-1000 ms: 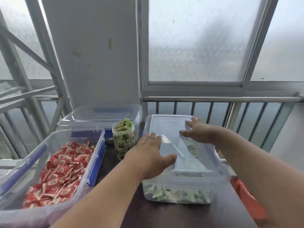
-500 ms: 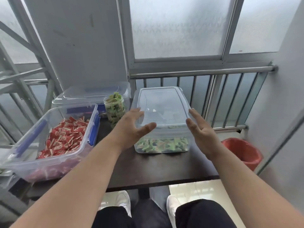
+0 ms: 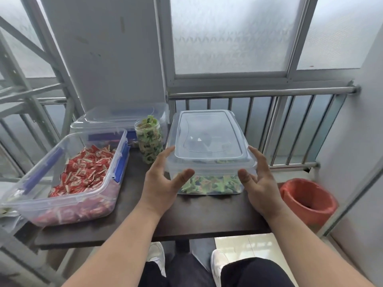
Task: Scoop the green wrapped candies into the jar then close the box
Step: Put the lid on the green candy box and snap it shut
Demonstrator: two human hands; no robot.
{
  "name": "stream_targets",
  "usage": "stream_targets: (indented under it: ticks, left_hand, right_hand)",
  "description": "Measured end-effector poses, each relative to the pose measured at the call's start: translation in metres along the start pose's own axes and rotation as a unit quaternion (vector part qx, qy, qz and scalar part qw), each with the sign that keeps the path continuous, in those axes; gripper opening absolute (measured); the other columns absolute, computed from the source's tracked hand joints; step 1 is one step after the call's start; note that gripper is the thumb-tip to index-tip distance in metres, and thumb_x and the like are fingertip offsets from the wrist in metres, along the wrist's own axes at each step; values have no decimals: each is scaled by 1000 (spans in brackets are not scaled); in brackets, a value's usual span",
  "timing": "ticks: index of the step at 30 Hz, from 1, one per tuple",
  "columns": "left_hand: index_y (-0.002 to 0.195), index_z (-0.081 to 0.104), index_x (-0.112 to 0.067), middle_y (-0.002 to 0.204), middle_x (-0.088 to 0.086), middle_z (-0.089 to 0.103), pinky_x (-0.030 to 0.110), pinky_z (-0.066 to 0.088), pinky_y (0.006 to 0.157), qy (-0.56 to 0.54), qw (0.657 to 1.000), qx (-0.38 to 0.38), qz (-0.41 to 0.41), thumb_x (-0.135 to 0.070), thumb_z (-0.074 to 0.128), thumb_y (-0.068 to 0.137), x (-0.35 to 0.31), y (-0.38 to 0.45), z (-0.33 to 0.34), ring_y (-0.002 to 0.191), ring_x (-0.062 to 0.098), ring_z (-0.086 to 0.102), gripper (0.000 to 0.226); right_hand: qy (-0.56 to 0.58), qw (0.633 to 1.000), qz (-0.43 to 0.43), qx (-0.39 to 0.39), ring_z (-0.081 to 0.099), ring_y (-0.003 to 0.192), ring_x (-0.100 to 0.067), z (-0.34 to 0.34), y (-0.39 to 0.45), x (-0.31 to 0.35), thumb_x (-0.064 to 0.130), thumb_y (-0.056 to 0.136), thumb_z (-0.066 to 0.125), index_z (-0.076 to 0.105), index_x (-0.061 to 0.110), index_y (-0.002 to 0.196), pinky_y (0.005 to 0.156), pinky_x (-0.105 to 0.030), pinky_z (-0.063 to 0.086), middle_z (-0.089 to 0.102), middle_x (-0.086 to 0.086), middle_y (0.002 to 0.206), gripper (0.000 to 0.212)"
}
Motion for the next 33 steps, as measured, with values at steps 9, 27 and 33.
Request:
stream_targets:
  ticks: [9,27,33]
  left_hand:
    - [163,40,-21,161,3,50,51,40,119,65,988,-18,-139,-88,57,73,1,27,-20,147,24,47,113]
    - [136,72,-20,126,-3,80,21,59,93,-183,970,3,-157,-33,69,101,6,30,-2,118,13,74,38]
    - [140,70,-23,134,-4,75,42,50,114,-25,992,27,-118,-57,51,94,4,40,-15,128,15,66,61]
  right_hand:
    - [92,989,79,-90,41,144,-8,-17,14,11,79,78,65,35,40,156,118,-38,30,39,6,162,92]
    - [259,947,183,-59,77,78,-20,-1,29,33,10,101,62,60,15,127,62,-29,64,80,-8,94,27]
    - [254,947,185,-69,78,85,-19,0,28,35,12,100,65,50,14,145,65,-30,64,74,-12,114,47]
Point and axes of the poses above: each hand's wrist, its own y-axis towards the middle knuckle, its own z-axis out of the palm, x = y × z, the point moved 5 cm from there along y, towards the middle knuckle
